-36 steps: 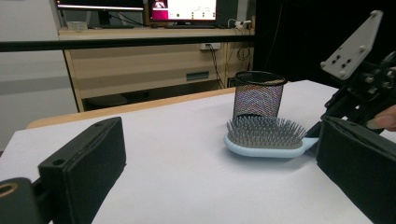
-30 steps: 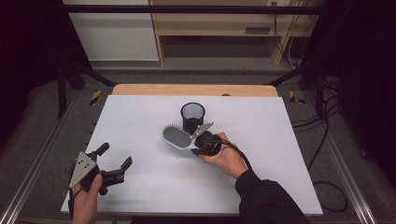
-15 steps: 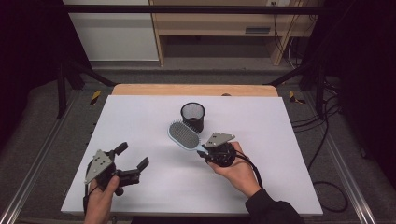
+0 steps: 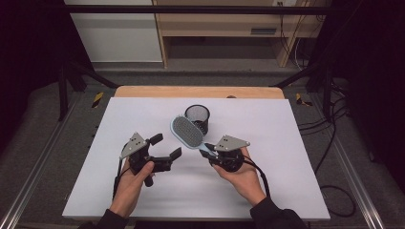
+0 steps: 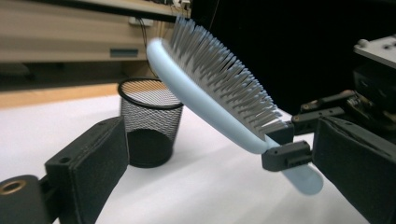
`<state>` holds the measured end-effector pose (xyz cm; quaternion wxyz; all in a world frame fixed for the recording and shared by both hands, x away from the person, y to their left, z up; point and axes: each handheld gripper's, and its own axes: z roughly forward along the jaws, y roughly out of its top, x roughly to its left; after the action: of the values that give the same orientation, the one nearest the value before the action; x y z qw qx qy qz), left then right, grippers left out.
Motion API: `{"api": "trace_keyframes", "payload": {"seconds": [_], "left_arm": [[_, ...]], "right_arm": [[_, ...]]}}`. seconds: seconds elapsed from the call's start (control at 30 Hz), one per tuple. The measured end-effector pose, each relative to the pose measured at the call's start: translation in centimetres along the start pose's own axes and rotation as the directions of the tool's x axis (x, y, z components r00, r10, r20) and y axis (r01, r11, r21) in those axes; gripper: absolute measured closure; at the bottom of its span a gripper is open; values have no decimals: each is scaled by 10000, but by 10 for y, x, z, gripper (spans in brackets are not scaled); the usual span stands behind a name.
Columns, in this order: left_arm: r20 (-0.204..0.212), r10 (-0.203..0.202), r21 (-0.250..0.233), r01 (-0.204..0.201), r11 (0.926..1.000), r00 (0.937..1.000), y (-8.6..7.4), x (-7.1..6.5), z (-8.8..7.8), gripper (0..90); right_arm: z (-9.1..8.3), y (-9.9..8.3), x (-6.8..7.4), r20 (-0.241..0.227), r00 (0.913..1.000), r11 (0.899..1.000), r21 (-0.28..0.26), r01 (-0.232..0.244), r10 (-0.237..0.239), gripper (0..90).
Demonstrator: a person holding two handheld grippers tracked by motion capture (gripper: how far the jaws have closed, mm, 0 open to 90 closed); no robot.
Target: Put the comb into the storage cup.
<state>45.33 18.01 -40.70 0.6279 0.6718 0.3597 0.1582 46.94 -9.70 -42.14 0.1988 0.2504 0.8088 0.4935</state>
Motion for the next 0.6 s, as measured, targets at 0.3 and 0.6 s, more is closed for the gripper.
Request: {"api": "trace_keyframes", "payload": {"seconds": [0.3, 0.6], "left_arm": [[399, -210, 18, 209, 9998, 9990, 10, -11, 17, 33], [671, -607, 192, 595, 9980, 9959, 18, -13, 27, 34]], "right_arm": [[-1, 3, 5, -36, 10000, 9979, -645, 63, -66, 696], [-1, 4, 9, 264, 9996, 9947, -1029, -21, 48, 696]]}}
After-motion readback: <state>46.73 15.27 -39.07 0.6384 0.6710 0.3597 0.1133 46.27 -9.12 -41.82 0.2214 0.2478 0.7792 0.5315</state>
